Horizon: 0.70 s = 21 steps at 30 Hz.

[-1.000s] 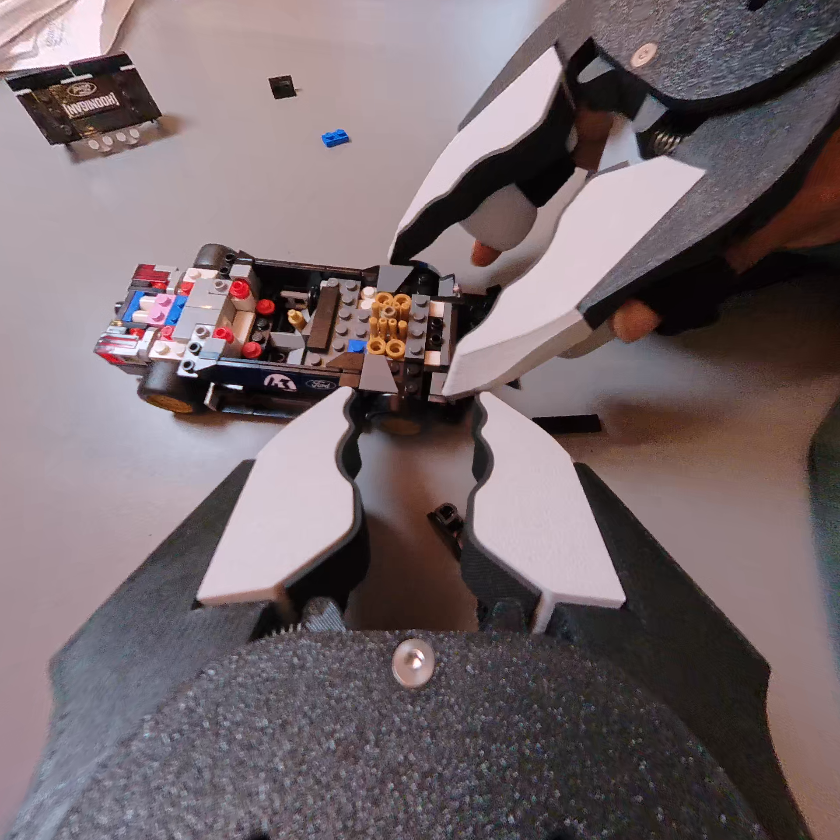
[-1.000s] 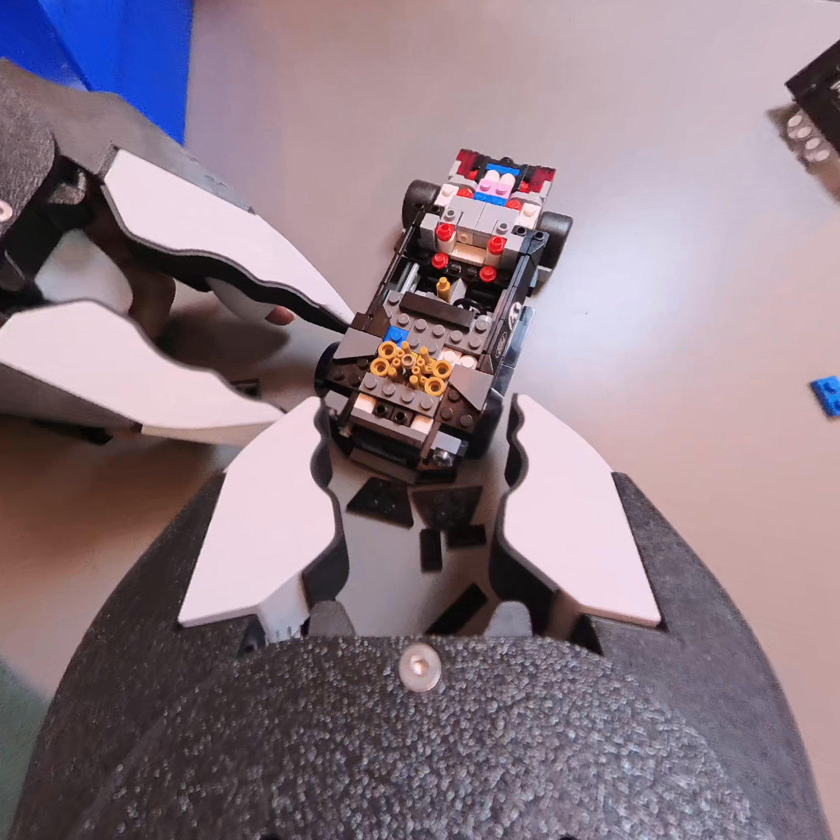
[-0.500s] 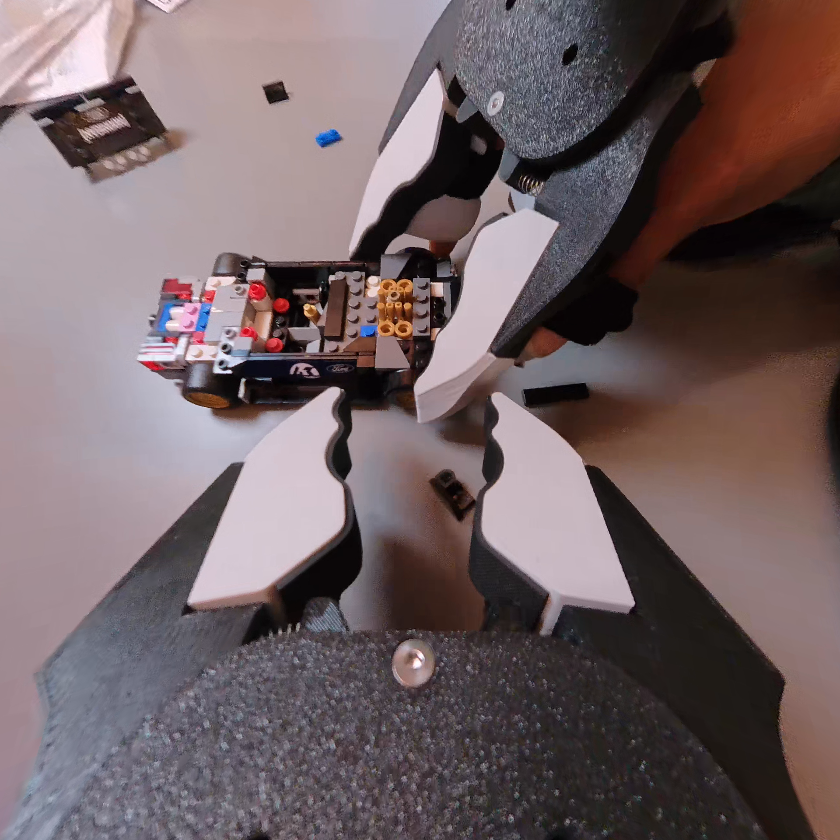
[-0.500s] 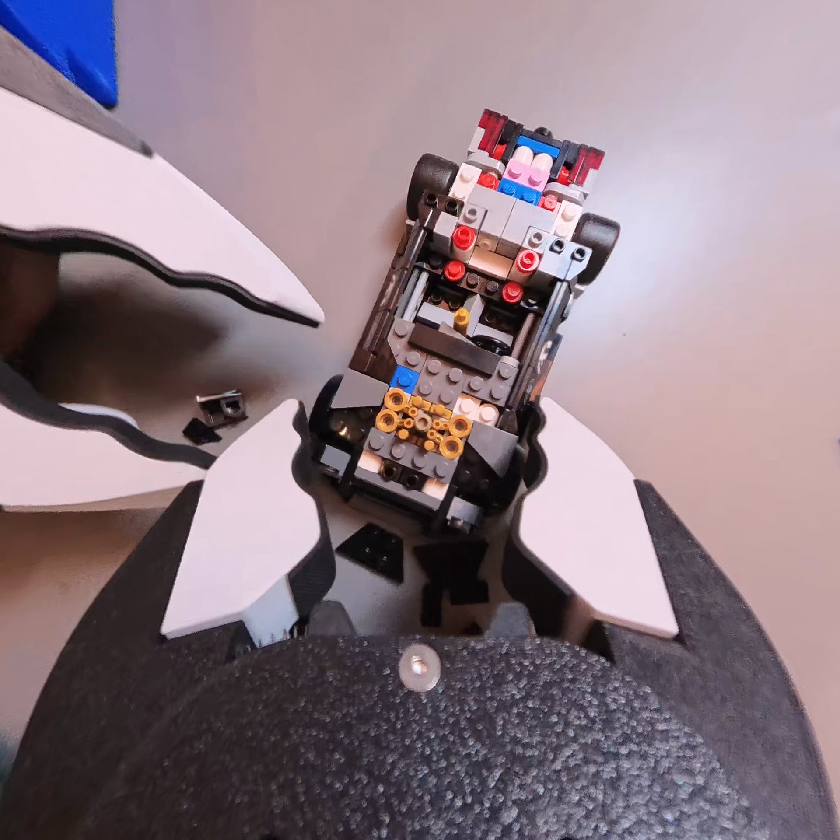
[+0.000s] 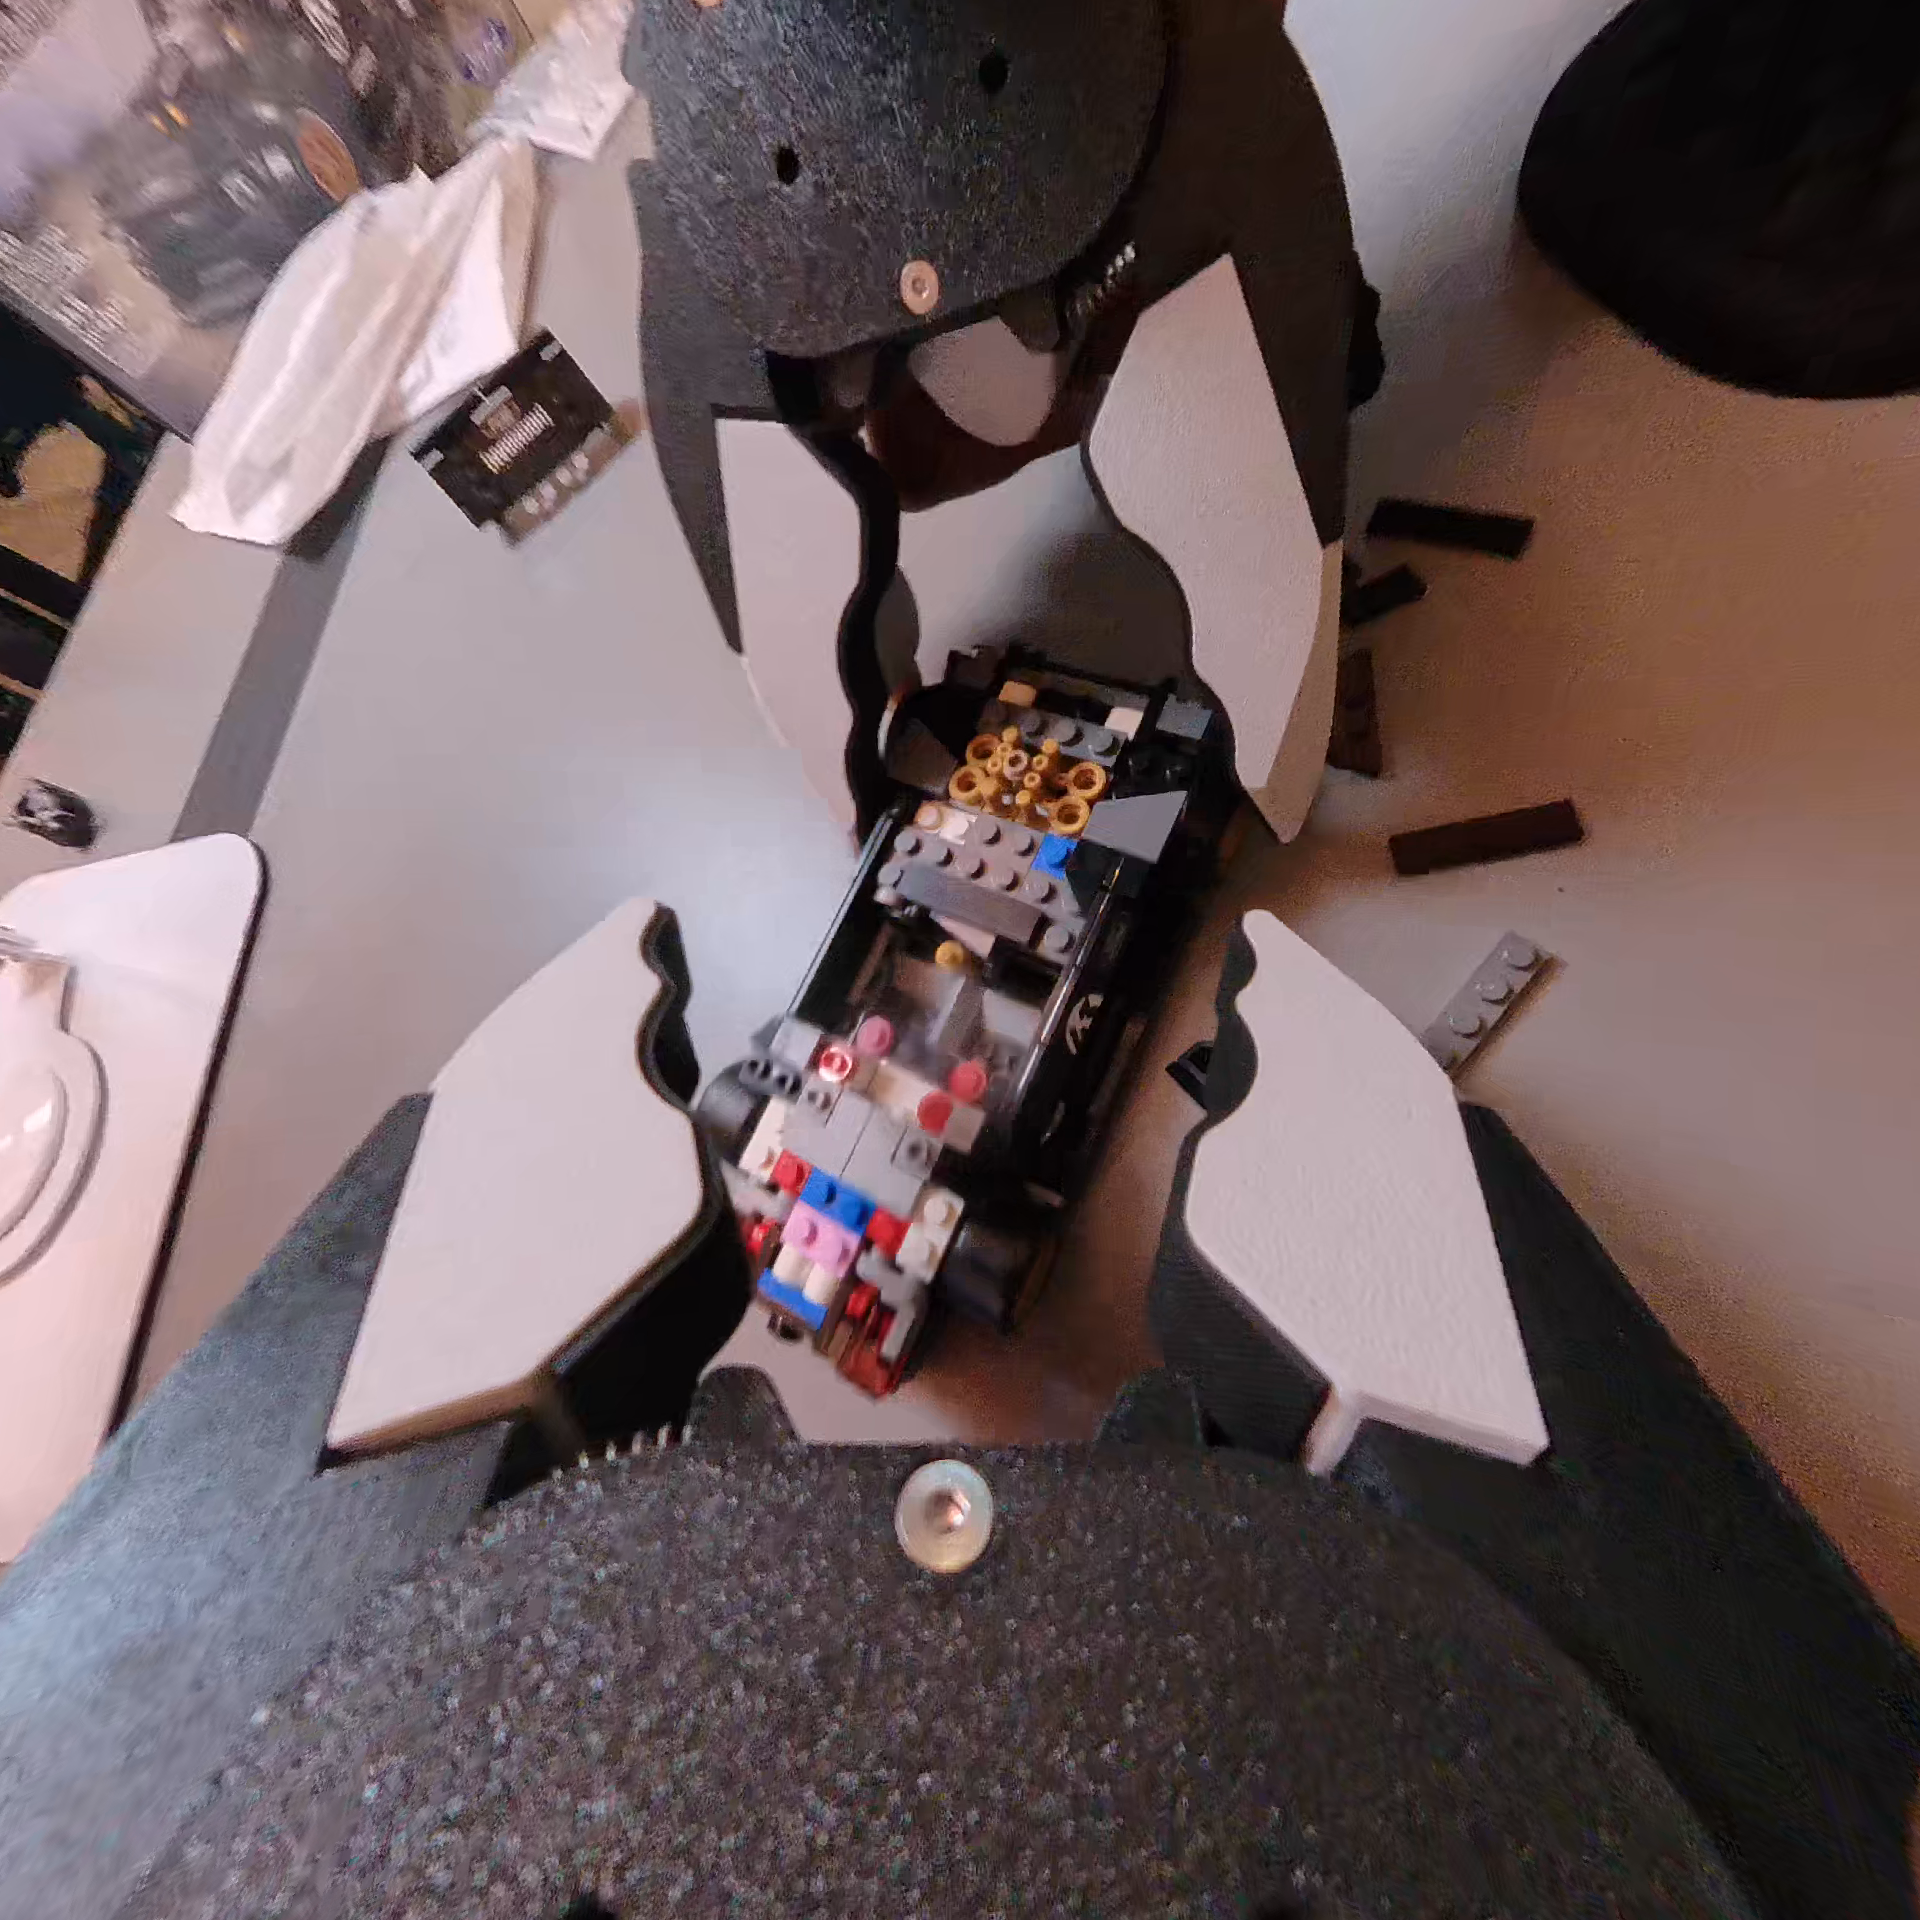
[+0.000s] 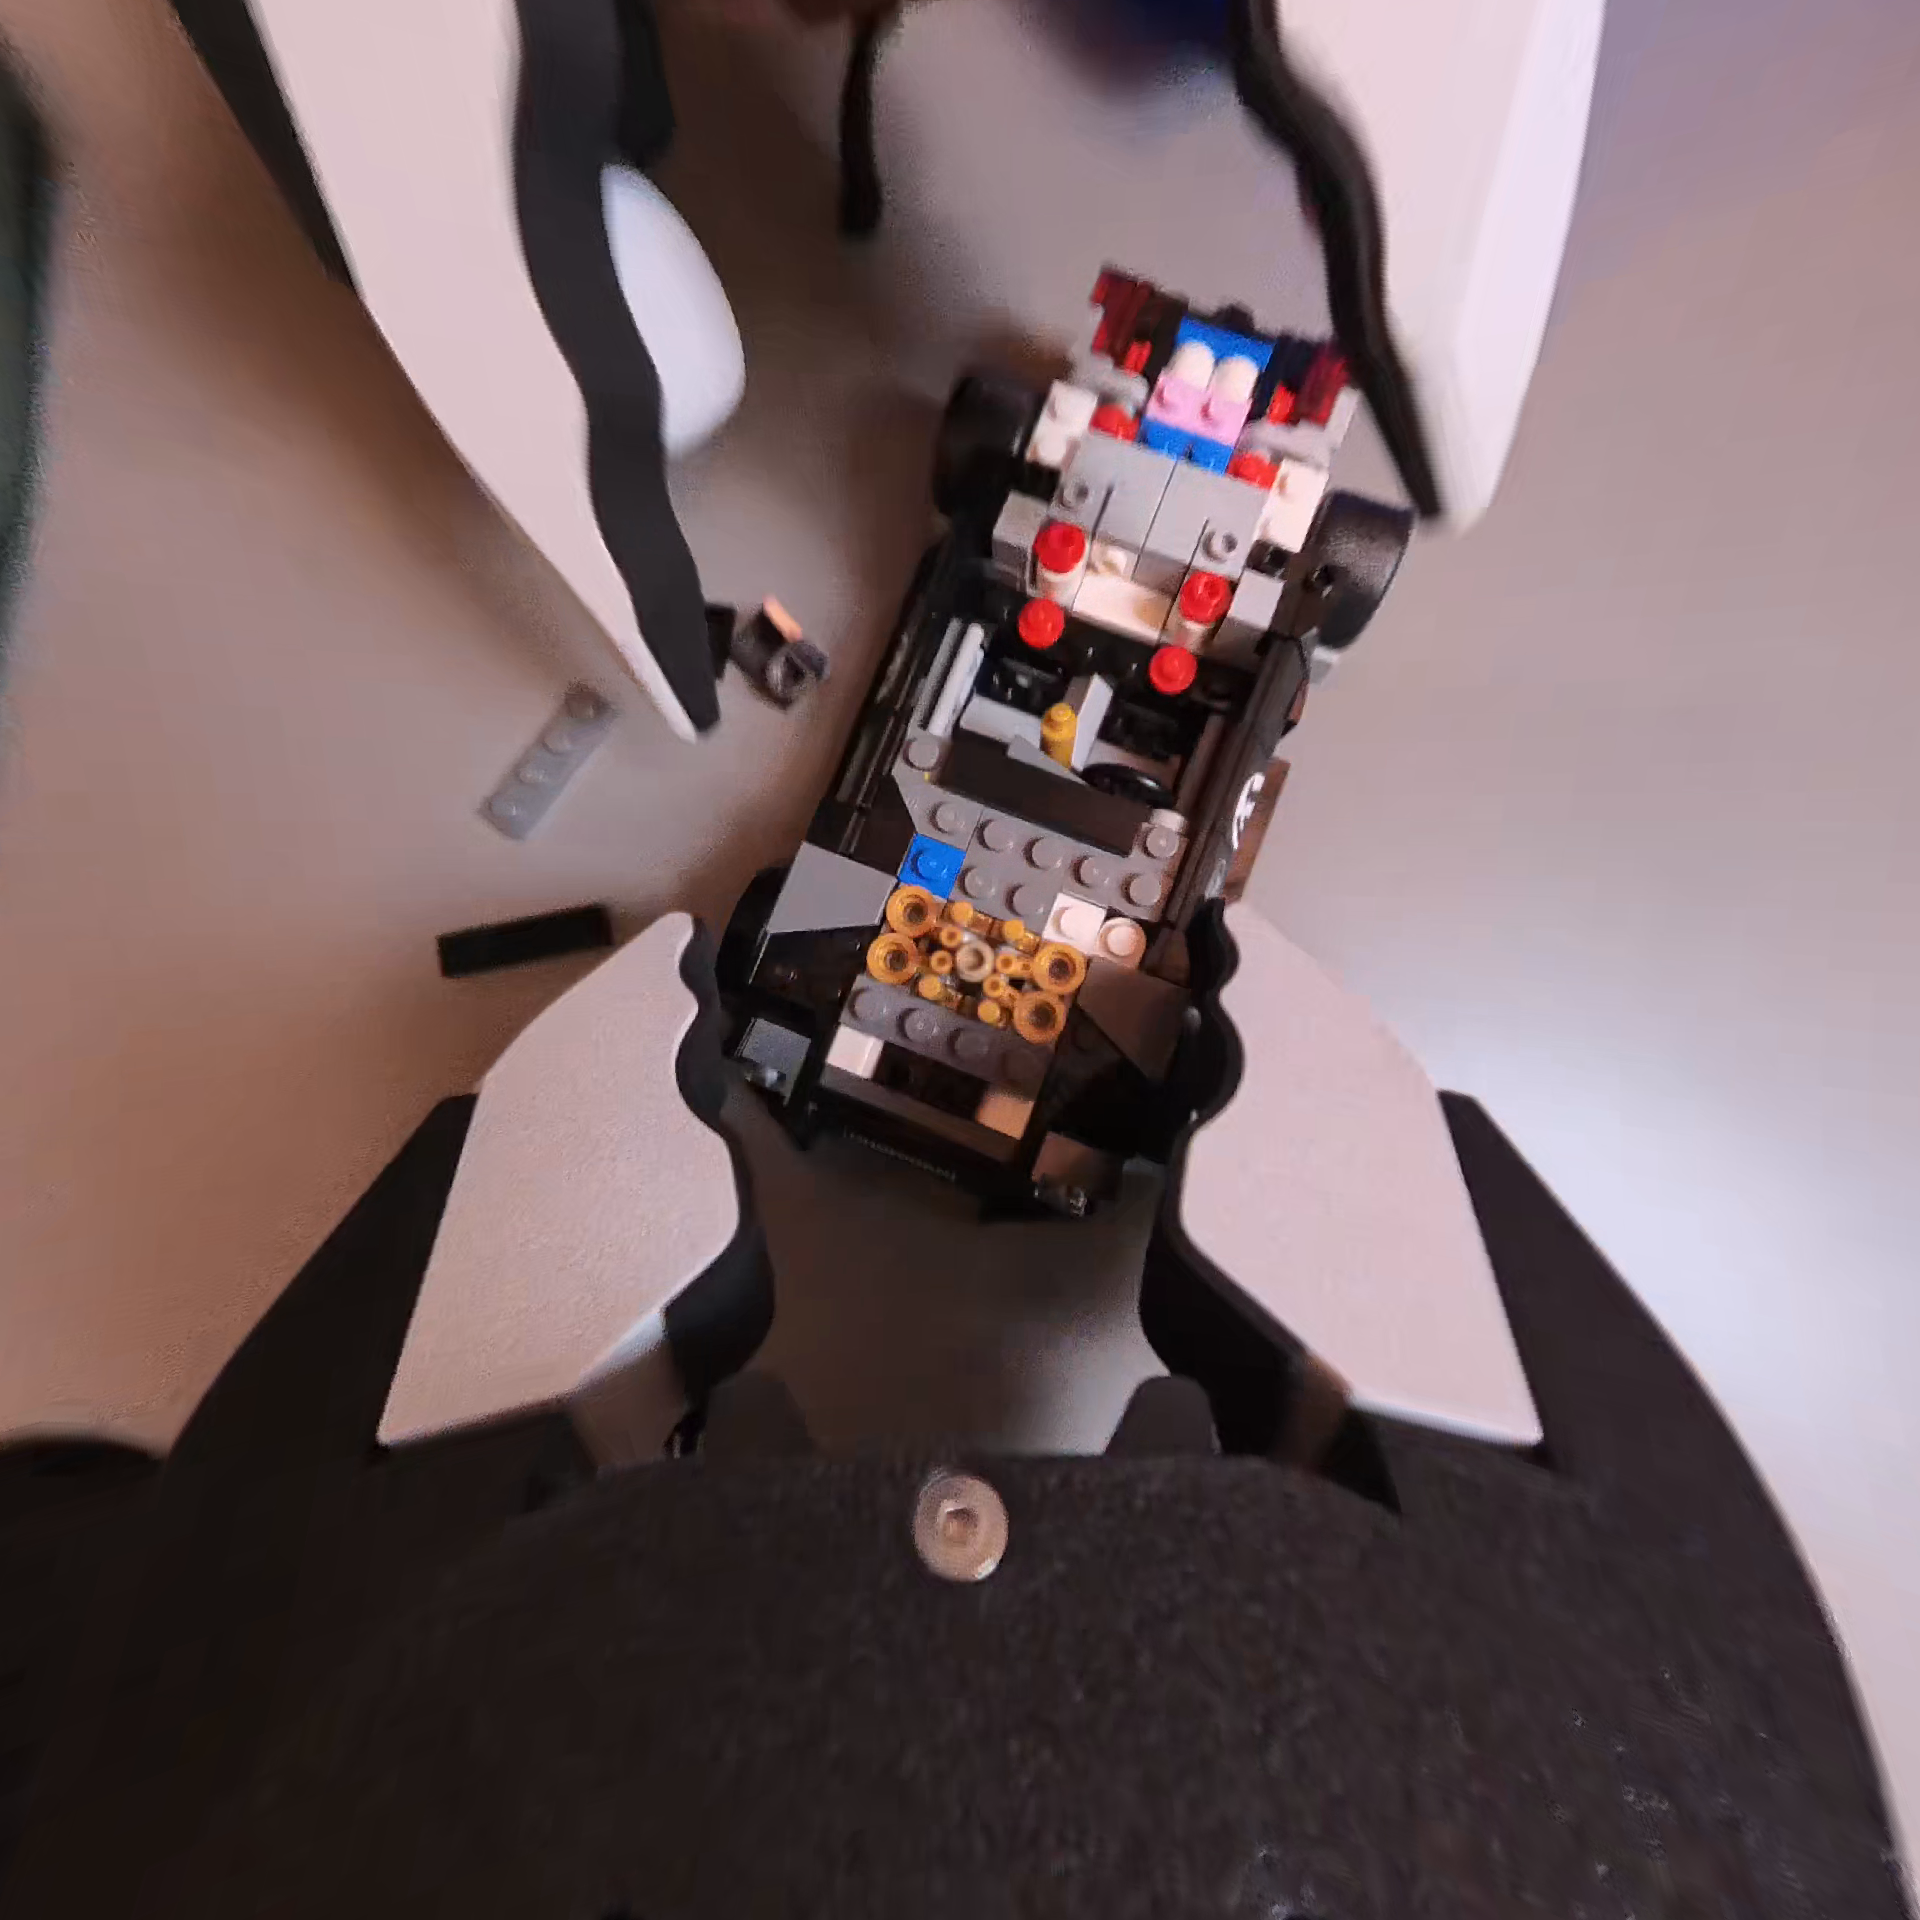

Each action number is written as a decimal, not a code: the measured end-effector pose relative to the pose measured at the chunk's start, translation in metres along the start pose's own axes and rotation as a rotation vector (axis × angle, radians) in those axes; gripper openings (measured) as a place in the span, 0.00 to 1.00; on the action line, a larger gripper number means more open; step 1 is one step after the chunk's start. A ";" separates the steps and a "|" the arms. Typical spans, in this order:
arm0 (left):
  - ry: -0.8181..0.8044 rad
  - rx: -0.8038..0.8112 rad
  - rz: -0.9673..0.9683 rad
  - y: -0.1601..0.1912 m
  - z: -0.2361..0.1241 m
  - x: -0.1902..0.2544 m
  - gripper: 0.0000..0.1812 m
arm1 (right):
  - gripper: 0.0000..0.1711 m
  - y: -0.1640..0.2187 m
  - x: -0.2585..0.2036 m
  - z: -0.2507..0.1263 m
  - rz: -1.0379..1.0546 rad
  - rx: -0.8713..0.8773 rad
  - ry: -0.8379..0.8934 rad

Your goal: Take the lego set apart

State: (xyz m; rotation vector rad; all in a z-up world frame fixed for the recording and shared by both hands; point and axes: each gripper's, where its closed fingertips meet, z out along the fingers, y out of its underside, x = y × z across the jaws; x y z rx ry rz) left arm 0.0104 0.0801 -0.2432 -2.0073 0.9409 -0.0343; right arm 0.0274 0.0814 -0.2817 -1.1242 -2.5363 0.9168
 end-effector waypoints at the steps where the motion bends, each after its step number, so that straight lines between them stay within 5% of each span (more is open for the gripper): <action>1: 0.017 -0.018 -0.012 0.002 0.005 0.000 0.55 | 0.51 -0.002 0.002 0.001 0.002 0.008 -0.002; 6: 0.082 -0.044 -0.043 0.002 0.015 -0.004 0.53 | 0.47 -0.020 0.010 -0.033 0.140 0.171 0.115; 10: 0.223 -0.089 -0.097 0.006 0.019 0.002 0.49 | 0.31 -0.022 0.006 -0.049 0.284 0.281 0.215; 21: 0.286 -0.148 -0.061 0.015 0.024 0.004 0.44 | 0.24 -0.008 0.010 -0.023 0.265 0.131 0.255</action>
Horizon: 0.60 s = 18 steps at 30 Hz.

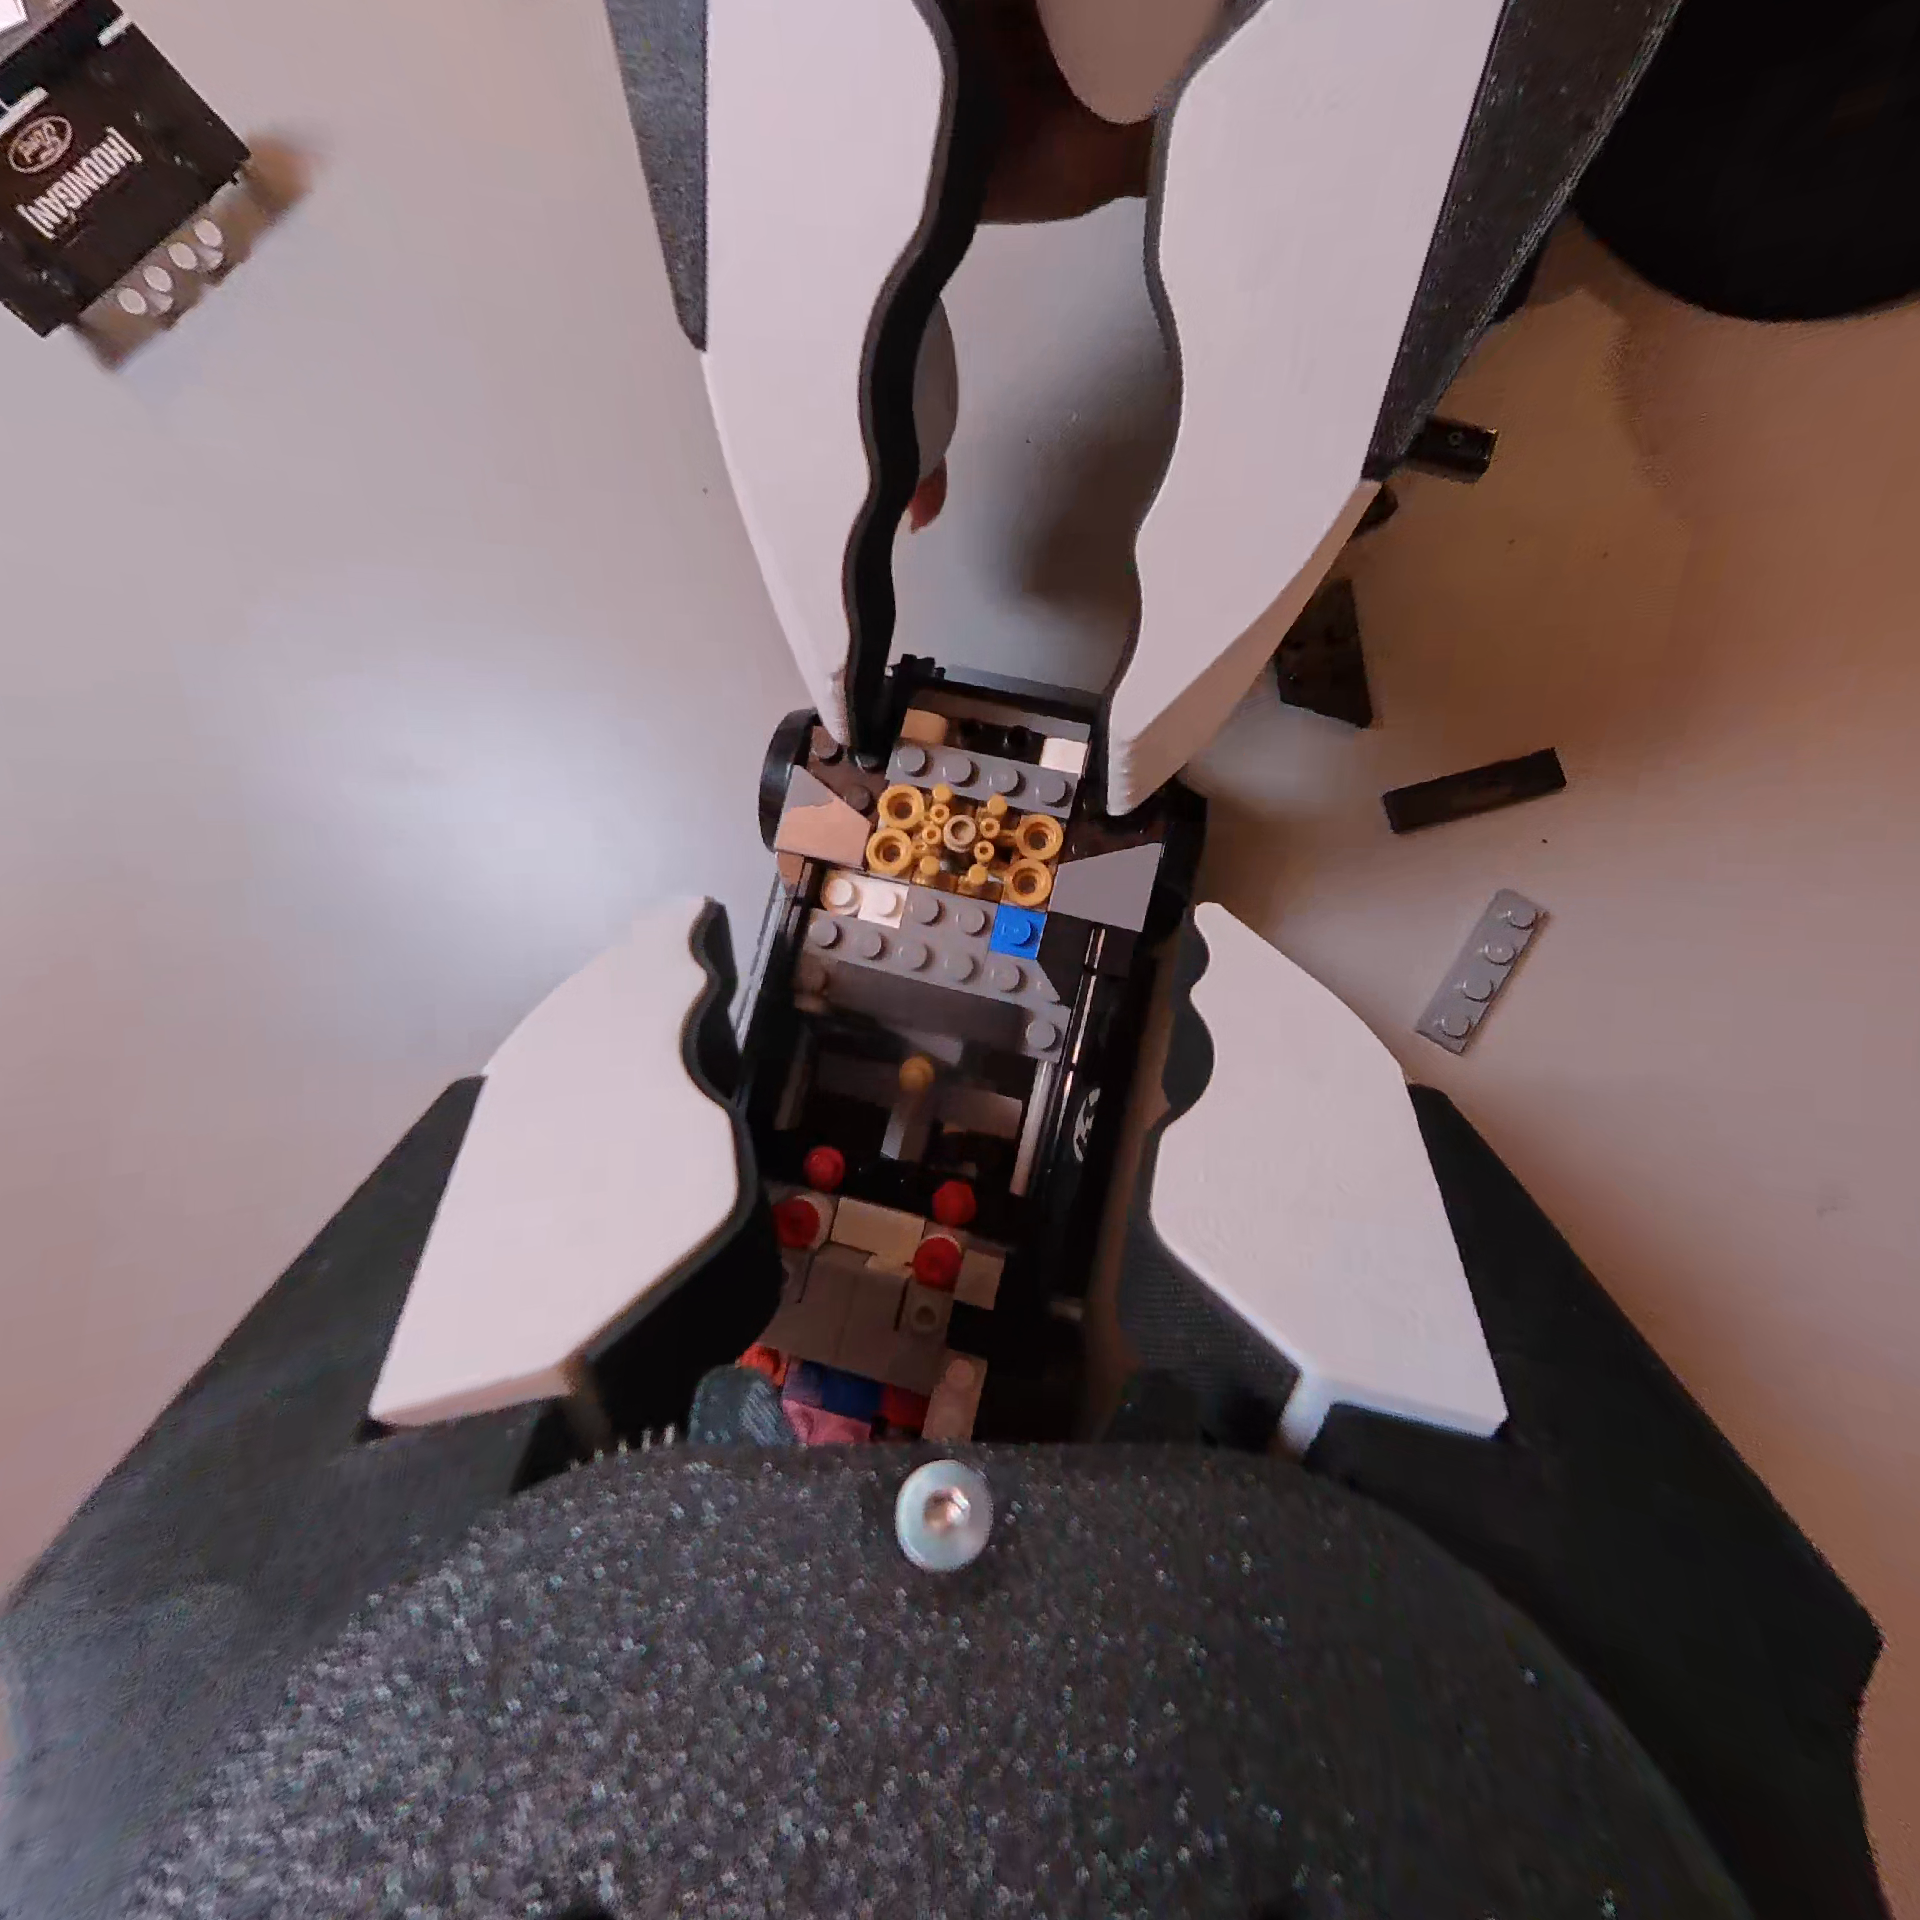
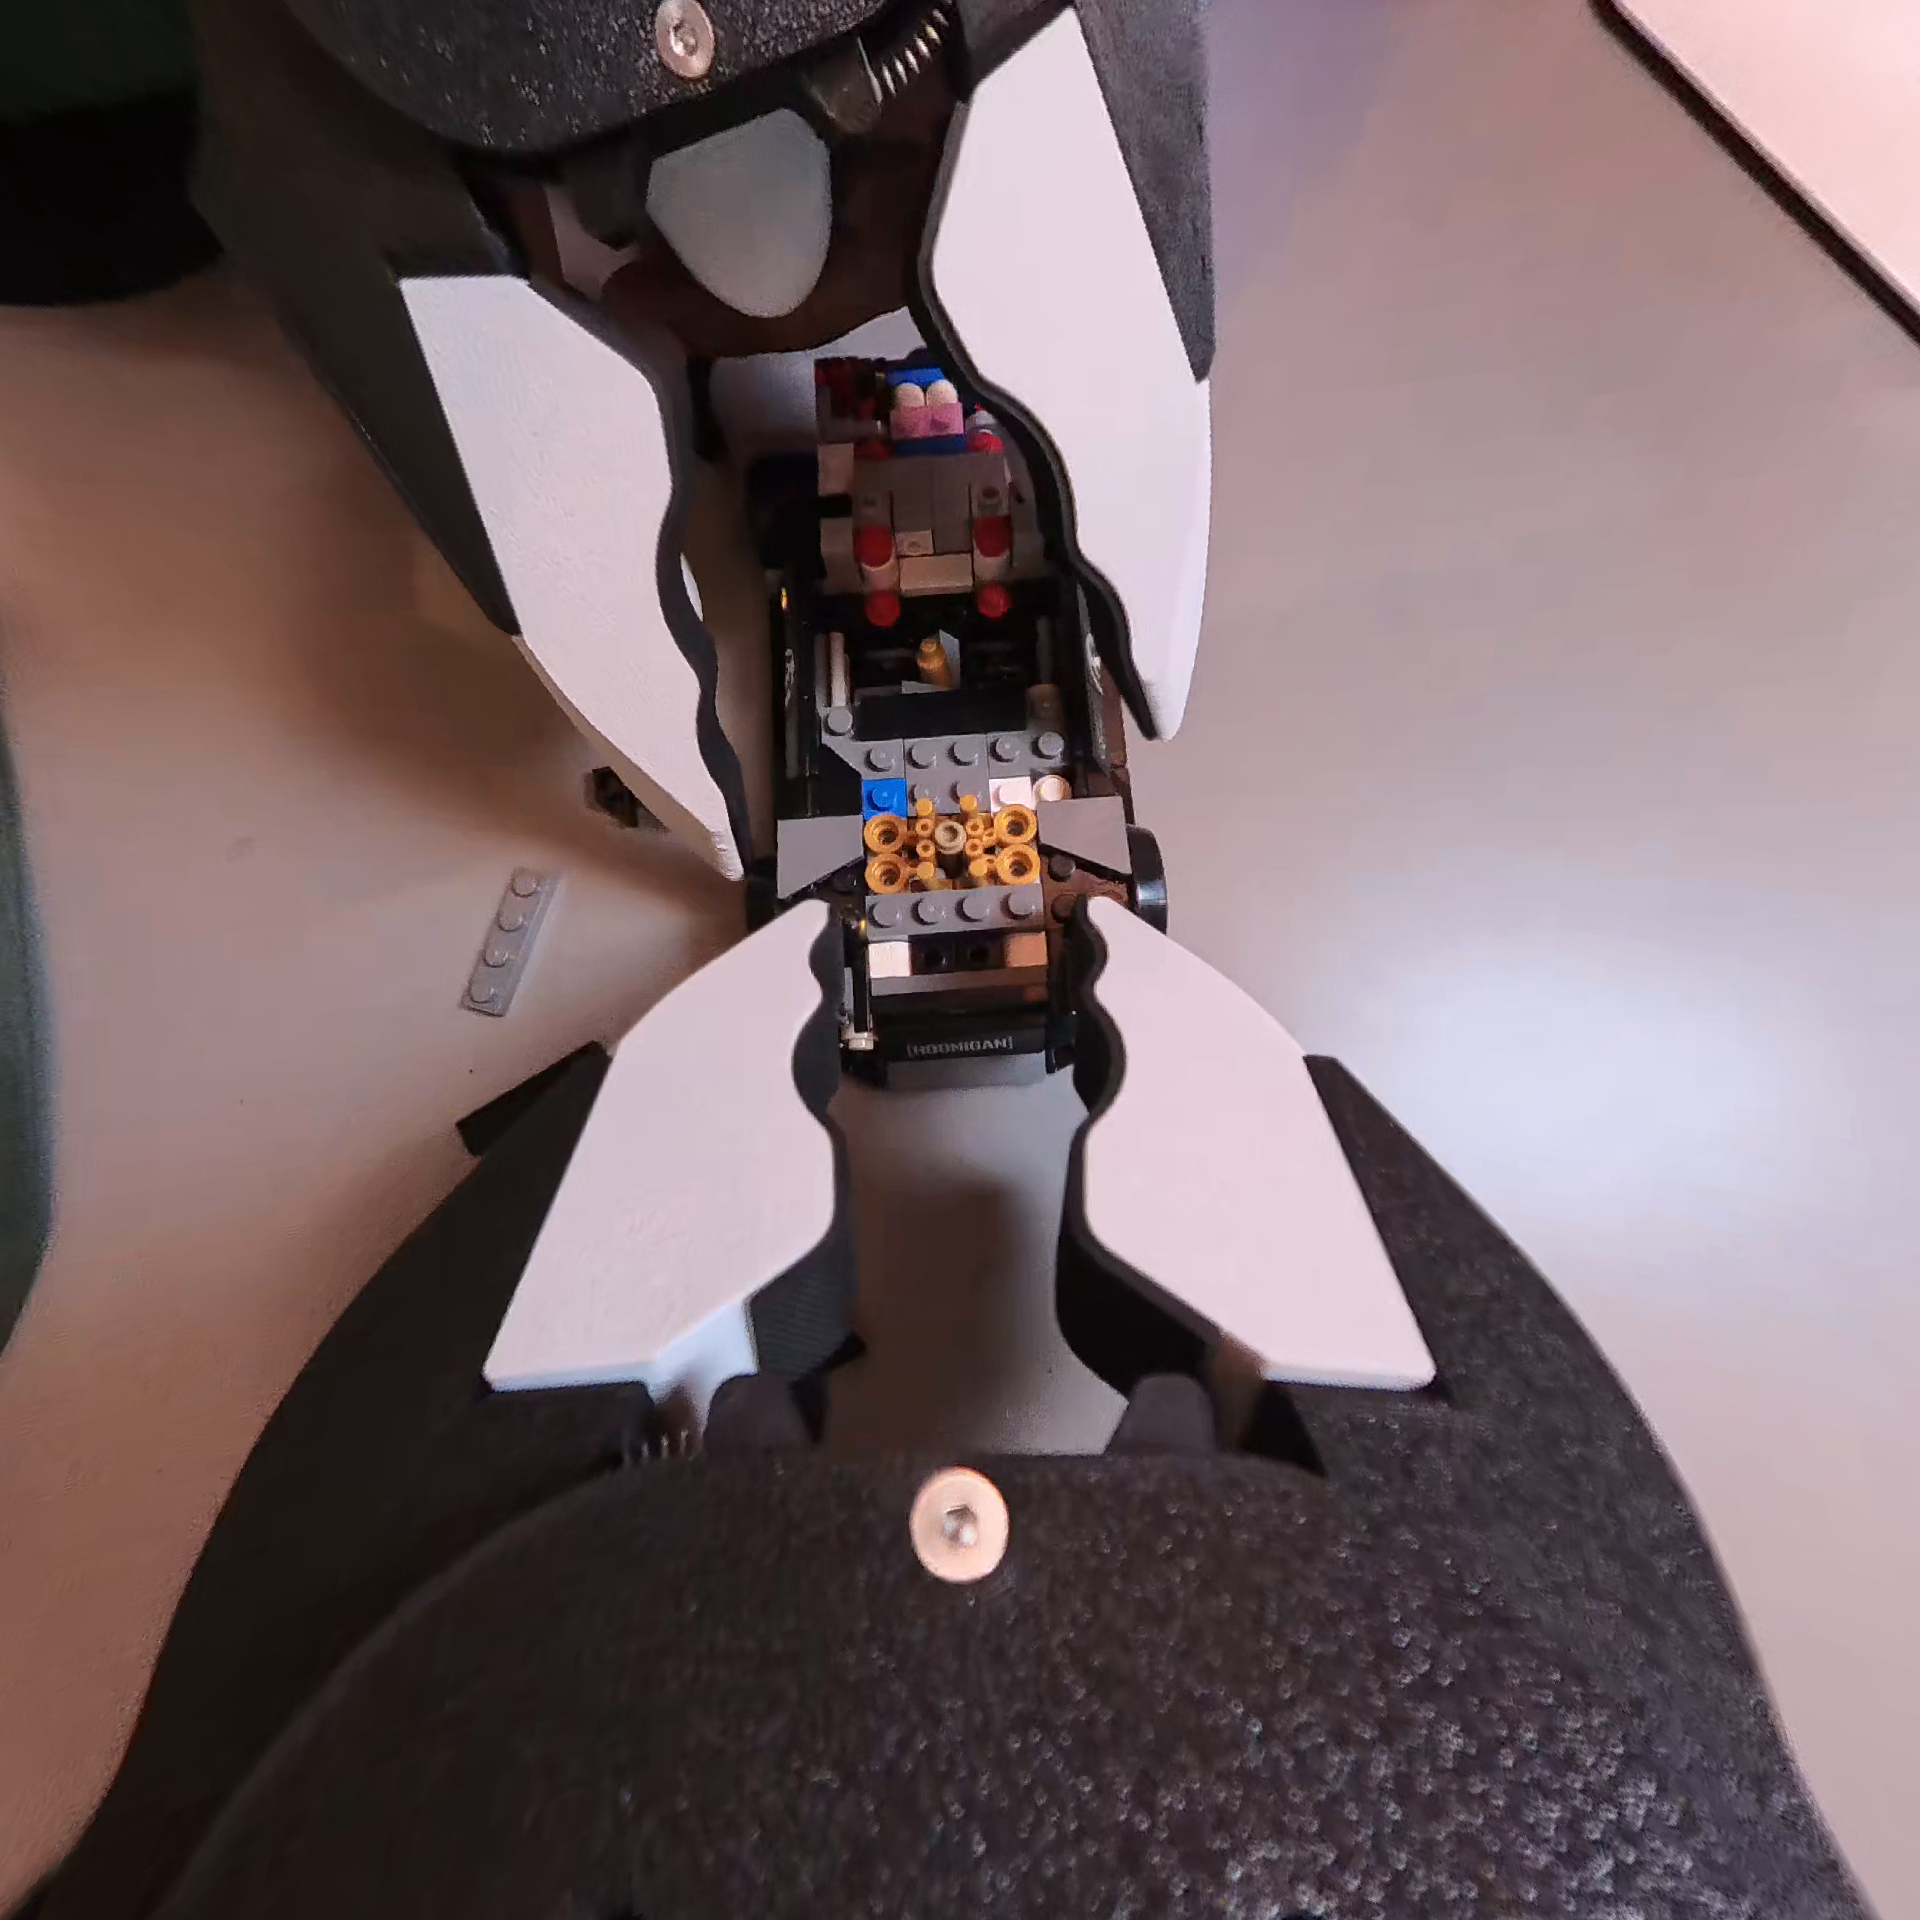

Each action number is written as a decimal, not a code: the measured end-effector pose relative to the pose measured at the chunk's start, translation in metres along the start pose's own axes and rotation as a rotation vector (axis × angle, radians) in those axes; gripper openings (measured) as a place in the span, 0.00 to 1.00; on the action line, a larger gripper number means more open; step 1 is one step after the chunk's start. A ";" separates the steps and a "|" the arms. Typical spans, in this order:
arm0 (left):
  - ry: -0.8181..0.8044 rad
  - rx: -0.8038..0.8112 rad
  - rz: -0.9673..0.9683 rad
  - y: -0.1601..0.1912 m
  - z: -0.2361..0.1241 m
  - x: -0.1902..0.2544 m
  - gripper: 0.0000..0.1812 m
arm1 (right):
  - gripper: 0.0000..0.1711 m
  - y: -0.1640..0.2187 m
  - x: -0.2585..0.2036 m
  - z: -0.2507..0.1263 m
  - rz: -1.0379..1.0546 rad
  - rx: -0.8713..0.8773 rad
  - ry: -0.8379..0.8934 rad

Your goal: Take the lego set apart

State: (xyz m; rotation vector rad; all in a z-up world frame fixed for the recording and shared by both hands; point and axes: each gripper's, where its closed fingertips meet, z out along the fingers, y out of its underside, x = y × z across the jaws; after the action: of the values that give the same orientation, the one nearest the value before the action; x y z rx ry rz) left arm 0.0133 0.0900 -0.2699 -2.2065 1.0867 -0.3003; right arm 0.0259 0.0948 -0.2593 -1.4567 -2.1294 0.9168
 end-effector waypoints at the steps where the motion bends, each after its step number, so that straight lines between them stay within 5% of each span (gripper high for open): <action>1: 0.006 -0.001 0.006 0.000 0.000 0.001 0.43 | 0.24 0.000 0.000 0.000 -0.014 -0.009 0.003; 18: 0.030 -0.002 0.016 -0.001 0.002 0.004 0.40 | 0.20 -0.001 -0.002 0.002 -0.039 -0.034 -0.031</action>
State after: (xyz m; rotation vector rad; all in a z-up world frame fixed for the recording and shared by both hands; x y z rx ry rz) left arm 0.0176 0.0885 -0.2712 -2.2008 1.1201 -0.3262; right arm 0.0245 0.0920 -0.2595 -1.4205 -2.1976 0.8990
